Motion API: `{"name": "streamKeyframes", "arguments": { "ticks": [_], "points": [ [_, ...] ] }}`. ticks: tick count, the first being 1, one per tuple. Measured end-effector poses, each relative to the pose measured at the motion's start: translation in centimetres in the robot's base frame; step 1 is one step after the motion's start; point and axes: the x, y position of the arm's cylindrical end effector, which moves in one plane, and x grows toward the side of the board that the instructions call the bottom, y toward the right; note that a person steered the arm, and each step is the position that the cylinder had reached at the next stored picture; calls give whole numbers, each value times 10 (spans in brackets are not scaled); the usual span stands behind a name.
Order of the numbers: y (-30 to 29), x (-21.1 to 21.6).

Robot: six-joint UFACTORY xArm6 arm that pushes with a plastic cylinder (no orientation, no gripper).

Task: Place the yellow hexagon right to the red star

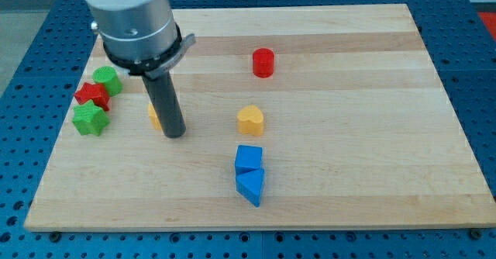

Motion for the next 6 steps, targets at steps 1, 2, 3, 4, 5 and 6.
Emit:
{"name": "streamKeyframes", "arguments": {
  "ticks": [1,2,3,4,5,6],
  "points": [
    [0,-27],
    [-5,-43],
    [-29,-56],
    [-37,-57],
    [-41,-57],
    [-59,-66]
  ]
}}
